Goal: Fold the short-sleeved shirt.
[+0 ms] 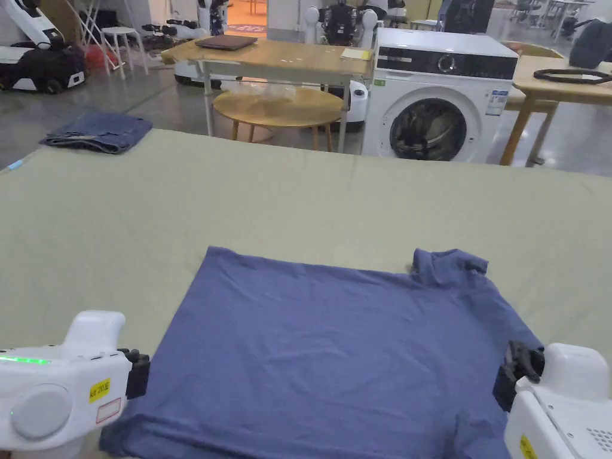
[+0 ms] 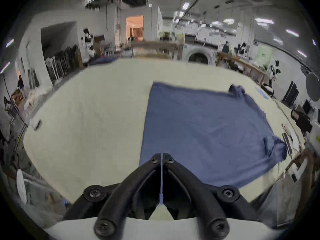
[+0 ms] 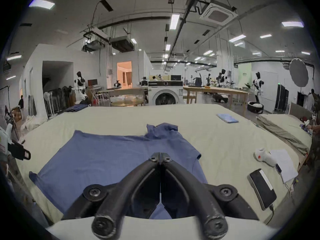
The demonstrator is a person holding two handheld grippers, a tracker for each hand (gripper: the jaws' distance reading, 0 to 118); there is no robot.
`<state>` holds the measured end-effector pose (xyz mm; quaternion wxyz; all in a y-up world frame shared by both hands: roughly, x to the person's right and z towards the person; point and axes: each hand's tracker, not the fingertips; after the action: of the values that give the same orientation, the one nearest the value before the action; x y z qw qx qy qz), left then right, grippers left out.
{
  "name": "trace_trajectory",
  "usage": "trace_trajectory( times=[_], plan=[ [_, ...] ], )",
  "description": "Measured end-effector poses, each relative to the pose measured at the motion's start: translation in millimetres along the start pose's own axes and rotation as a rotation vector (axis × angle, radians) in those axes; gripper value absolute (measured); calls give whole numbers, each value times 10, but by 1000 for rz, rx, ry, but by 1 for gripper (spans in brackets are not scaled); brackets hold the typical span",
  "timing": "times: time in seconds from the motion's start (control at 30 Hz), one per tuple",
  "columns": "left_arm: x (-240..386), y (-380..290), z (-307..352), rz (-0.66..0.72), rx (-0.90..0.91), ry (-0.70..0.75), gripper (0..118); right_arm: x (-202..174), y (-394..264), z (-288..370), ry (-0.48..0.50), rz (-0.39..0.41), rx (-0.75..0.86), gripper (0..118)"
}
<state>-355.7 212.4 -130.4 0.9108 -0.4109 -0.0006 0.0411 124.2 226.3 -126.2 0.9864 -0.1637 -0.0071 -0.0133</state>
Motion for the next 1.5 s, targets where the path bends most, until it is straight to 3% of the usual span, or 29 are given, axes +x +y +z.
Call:
trace_trajectory(
  times=[0.07,0.1,0.2,0.3,0.4,0.53,0.6,0.67,0.7,0.73,0.83,0.87,0.9,1.1,1.2,1.23,1.3,1.33,1.43,1.5],
  plan=[
    [-130,-84,-60,17,-42,0,0,23,-46,-18,-3,7,-23,0],
    [-192,-122,-103,38,-80,3,7,37,-70,-27,-5,9,-36,0],
    [-270,-239,-238,78,-187,11,46,76,-121,-38,-5,8,-62,0],
    [-275,-348,-397,97,-239,38,57,111,-164,-33,-9,16,-80,0],
    [-256,-479,-622,70,-239,74,60,138,-199,-29,-16,21,-102,0],
    [-192,-424,-579,62,-244,108,57,191,-224,-6,-28,27,-131,0],
    [-191,-392,-568,53,-251,99,40,247,-221,13,-36,27,-156,0],
    [-135,-370,-485,42,-249,79,9,354,-283,26,-59,42,-209,0],
    [-138,-365,-476,54,-243,45,3,404,-280,34,-75,50,-243,0],
    [-145,-368,-490,74,-248,-12,3,451,-277,33,-83,59,-275,6],
    [-122,-393,-514,29,-249,25,3,645,-290,44,-110,68,-400,57],
    [-110,-395,-507,13,-243,32,3,719,-335,40,-105,60,-441,68],
    [-110,-396,-504,19,-243,33,3,791,-387,32,-97,53,-492,68],
    [-80,-443,-448,32,-233,25,3,928,-839,-150,-50,79,-676,68],
    [-104,-430,-450,46,-228,13,3,1015,-964,28,-39,54,-637,62],
    [-108,-432,-441,45,-226,10,3,1011,-934,37,-35,54,-638,54],
    [-113,-426,-405,51,-219,2,3,1090,-940,18,34,20,-611,6],
    [-118,-418,-384,50,-215,-2,3,1117,-924,19,80,-11,-606,5],
    [-114,-391,-310,49,-194,-10,3,1055,-808,74,34,30,-594,4],
    [-137,-323,-249,71,-153,-30,3,1064,-653,130,46,4,-576,4]
  ],
)
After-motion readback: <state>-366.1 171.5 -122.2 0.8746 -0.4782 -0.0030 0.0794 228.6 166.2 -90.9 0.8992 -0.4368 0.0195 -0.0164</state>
